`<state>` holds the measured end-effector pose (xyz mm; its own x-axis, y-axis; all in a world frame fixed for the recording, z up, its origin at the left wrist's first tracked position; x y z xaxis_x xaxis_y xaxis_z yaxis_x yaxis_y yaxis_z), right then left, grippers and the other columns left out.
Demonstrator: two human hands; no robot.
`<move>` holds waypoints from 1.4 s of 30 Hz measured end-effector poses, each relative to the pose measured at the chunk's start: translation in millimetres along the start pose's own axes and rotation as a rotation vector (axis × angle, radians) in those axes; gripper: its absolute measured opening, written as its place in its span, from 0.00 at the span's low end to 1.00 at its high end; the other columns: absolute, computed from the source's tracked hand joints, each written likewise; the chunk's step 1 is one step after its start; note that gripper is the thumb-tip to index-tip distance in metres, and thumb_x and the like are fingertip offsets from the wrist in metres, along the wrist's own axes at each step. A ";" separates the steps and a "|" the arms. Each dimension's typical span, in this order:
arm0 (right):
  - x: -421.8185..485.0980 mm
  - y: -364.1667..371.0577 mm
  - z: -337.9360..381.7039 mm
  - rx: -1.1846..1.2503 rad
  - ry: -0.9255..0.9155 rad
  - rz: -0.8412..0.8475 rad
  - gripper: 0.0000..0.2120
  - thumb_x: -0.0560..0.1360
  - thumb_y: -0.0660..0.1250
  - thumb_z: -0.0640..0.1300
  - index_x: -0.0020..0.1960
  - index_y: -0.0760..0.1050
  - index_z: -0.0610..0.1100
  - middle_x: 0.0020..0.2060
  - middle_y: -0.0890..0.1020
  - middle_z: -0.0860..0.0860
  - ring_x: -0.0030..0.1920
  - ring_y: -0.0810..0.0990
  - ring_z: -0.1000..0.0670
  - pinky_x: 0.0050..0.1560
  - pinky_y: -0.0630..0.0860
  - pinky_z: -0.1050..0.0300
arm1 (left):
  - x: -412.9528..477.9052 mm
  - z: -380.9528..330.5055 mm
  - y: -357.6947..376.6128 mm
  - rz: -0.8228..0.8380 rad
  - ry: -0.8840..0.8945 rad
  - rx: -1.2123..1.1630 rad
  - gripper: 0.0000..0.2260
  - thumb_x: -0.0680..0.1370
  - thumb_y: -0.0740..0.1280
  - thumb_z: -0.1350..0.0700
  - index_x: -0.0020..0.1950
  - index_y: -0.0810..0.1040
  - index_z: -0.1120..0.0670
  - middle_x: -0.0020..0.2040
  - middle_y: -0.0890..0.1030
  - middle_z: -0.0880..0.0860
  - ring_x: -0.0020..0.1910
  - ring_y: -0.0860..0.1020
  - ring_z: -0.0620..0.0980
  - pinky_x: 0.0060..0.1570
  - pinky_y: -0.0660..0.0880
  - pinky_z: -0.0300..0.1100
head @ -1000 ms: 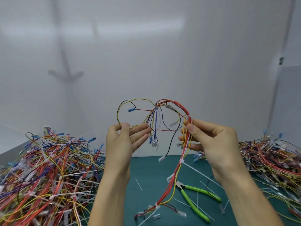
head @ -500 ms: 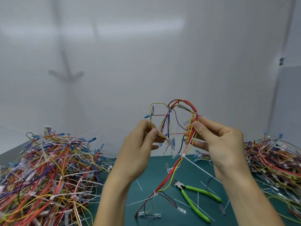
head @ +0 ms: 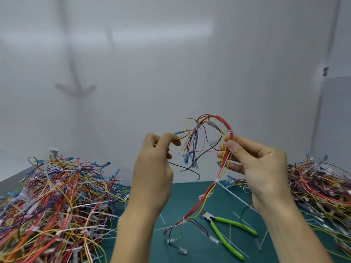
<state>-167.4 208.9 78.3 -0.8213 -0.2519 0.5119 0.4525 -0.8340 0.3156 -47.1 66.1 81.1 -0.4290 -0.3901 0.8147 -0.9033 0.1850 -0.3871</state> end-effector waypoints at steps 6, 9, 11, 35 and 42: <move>1.8 -4.6 3.0 -0.032 -0.016 -0.016 0.09 0.76 0.70 0.36 0.45 0.84 0.48 0.35 0.87 0.50 0.35 0.86 0.49 0.34 0.82 0.60 | 0.6 8.0 -7.2 -0.153 -0.018 0.202 0.26 0.73 0.60 0.76 0.54 0.81 0.47 0.51 0.70 0.50 0.50 0.69 0.53 0.47 0.72 0.55; 2.3 -5.4 2.9 -0.037 -0.017 -0.016 0.08 0.76 0.70 0.36 0.45 0.84 0.48 0.35 0.87 0.50 0.34 0.86 0.50 0.33 0.82 0.61 | 1.0 18.0 -14.0 -0.152 -0.055 0.218 0.25 0.75 0.60 0.75 0.56 0.82 0.46 0.50 0.73 0.51 0.51 0.68 0.52 0.49 0.71 0.57; 2.1 -4.8 2.8 -0.041 -0.025 -0.016 0.08 0.75 0.70 0.36 0.45 0.84 0.48 0.35 0.87 0.50 0.34 0.86 0.50 0.33 0.81 0.61 | 1.4 23.0 -17.6 -0.120 -0.071 0.206 0.25 0.78 0.59 0.72 0.59 0.81 0.45 0.48 0.73 0.49 0.51 0.70 0.52 0.46 0.73 0.55; 3.8 -6.2 -2.6 -0.052 -0.044 -0.040 0.09 0.76 0.70 0.36 0.45 0.84 0.49 0.35 0.87 0.49 0.35 0.86 0.50 0.33 0.81 0.61 | -1.4 38.6 -13.4 -0.148 -0.759 -0.689 0.14 0.85 0.56 0.52 0.43 0.71 0.57 0.21 0.72 0.48 0.17 0.72 0.44 0.17 0.68 0.34; 3.9 -4.4 -4.8 -0.059 -0.053 -0.034 0.09 0.76 0.70 0.36 0.45 0.84 0.49 0.35 0.87 0.50 0.35 0.86 0.51 0.33 0.81 0.63 | 1.4 17.3 4.4 -0.164 -0.915 -1.079 0.14 0.86 0.54 0.52 0.43 0.69 0.55 0.20 0.67 0.46 0.17 0.69 0.42 0.19 0.68 0.31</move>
<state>-174.2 209.2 75.1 -0.8160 -0.1977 0.5433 0.4019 -0.8694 0.2873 -51.7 50.7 73.1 -0.5457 -0.8326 0.0947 -0.6776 0.5049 0.5348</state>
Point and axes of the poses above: each hand's wrist, its own x-axis towards the middle knuckle, its own y-axis out of the palm, z = x × y, the point moved 1 cm from there along x, towards the middle knuckle
